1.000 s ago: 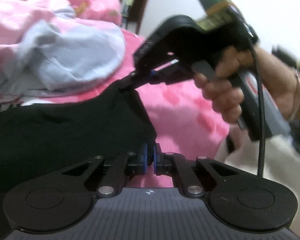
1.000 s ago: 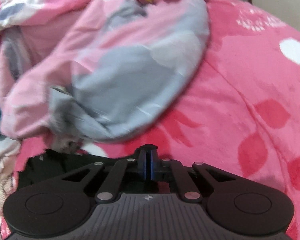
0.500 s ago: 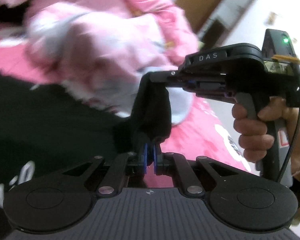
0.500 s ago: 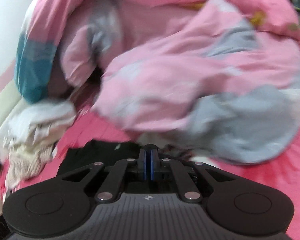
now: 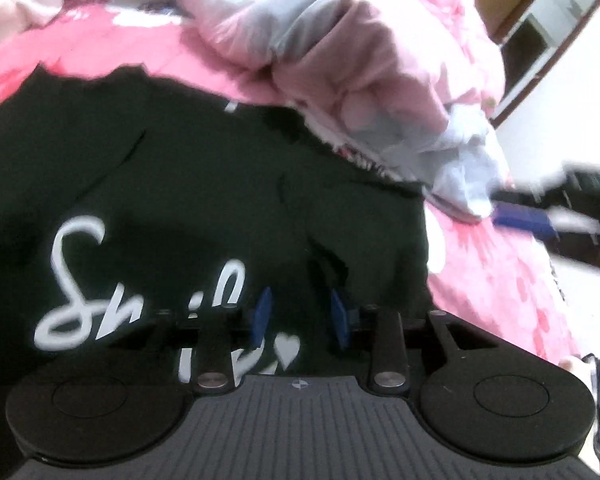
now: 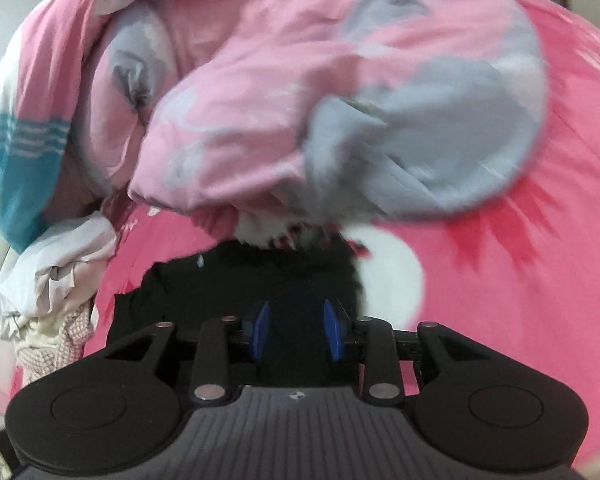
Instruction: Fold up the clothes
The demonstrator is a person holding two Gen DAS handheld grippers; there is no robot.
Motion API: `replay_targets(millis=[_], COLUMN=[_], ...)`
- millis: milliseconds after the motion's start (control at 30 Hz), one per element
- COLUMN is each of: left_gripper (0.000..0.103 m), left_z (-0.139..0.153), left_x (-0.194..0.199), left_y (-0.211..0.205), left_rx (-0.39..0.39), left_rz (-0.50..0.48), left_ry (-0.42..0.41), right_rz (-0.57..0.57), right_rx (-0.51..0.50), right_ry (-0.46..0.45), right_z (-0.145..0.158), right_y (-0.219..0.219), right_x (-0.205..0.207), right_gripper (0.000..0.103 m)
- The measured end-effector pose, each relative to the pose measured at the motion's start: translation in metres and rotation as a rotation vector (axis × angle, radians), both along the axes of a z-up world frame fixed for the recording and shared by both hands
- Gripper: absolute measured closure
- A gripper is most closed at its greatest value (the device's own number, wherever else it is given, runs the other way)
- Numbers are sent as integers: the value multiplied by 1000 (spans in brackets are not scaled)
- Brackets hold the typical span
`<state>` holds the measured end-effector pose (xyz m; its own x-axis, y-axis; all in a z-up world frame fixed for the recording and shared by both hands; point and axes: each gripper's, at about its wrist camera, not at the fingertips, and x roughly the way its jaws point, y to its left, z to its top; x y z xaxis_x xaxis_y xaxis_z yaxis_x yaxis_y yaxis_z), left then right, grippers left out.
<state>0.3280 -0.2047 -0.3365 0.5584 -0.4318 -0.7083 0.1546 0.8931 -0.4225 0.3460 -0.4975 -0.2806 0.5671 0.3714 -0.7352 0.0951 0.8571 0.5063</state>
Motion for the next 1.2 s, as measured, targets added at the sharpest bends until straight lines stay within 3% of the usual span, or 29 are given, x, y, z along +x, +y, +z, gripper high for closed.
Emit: replay_targets(millis=[100,200,333,367,433,467,600,767,933,1067,1200], left_gripper=[70,70,70,70,70,70,70,70,70,70,70], left_z=[3,-3,-14,-18,-24,-26,-25,-25,-18,-4,2], left_x=[8,20,34,36,37,36,25,19,18,11,-2], left_y=[-16,-34,-49,-51,-55,-57,-62,-68,-66,-62,-71], left_rx=[16,50,121,140,170,186,245,310,334,338,304], left_rz=[-68,-126,-179,-183,-188,-193,-215,-233,-228,-223,-326], left_ry=[-34,-61,-94,-96,-102,-109,-155,-196,-214,-266,-309], right_rz=[20,156,303,317,290,244,69,26,8,-25,-16], right_rx=[-65,-275,-425,-443,-476,-456,-406,-531,-642,-495,-459], right_ry=[35,22,1,19,25,18,38,5,52,79,-70], right_z=[-6,-19,-47,-58,-69,-67,-70,-75,-76,-60,-30], right_y=[4,35,71,77,77,71,51,69,78,56,40], right_x=[-32,-51,-56,-55,-57,-60,-76,-93,-98,-109,-99], right_gripper=[71,71,71,72,90,100,100,100,97,96,96])
